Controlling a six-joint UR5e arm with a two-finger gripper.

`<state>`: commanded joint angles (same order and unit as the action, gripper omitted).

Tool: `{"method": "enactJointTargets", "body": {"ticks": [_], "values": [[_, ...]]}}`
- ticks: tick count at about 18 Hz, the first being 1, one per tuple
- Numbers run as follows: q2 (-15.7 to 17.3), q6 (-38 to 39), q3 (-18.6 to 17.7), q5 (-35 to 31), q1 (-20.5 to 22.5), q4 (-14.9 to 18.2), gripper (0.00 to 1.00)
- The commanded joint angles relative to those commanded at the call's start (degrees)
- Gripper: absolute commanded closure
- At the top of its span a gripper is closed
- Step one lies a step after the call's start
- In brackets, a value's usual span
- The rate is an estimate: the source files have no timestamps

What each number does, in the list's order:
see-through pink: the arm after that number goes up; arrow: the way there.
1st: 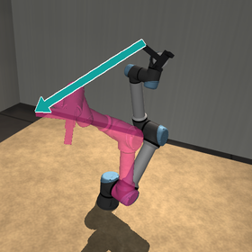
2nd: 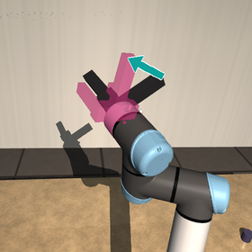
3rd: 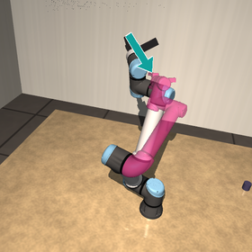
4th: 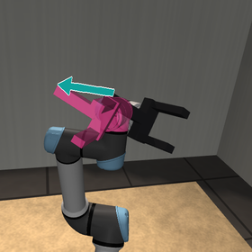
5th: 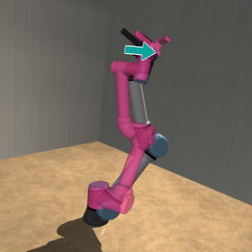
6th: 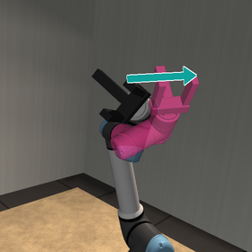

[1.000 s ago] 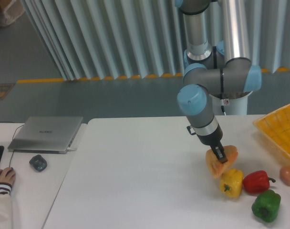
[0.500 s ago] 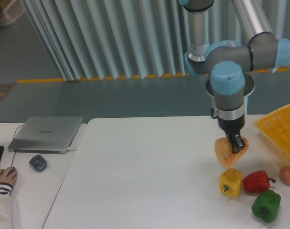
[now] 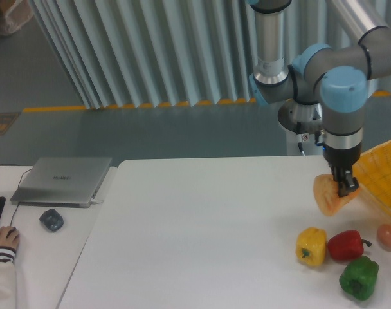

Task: Place the triangular bread in the basket
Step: 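Release the bread into the yellow basket and raise the gripper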

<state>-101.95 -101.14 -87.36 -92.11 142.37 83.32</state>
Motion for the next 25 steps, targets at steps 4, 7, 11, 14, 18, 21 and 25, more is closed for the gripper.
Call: {"method": "enactJointTargets", "body": {"ticks": [4,7,11,14,18,21,25], "values": [[0.1,-4.2,-0.4,-0.3,2.8,0.0,0.66],[0.1,-7.9,-0.4,-0.4,5.6,-0.2,0.66],[0.0,-16.8,-0.3,-0.4,11.3,-0.4,0.66],[-0.2,-23.5,-0.2,-0.4,14.3,-2.0,0.65],[-0.6,-24.3,-0.2,-0.1,14.3,-4.3,0.55],[-1.2,-24.2,-0.2,0.0,14.4,-6.2,0.31],[-1.3,-22.9,-0.4,0.1,14.1,-6.4,0.0]]}}
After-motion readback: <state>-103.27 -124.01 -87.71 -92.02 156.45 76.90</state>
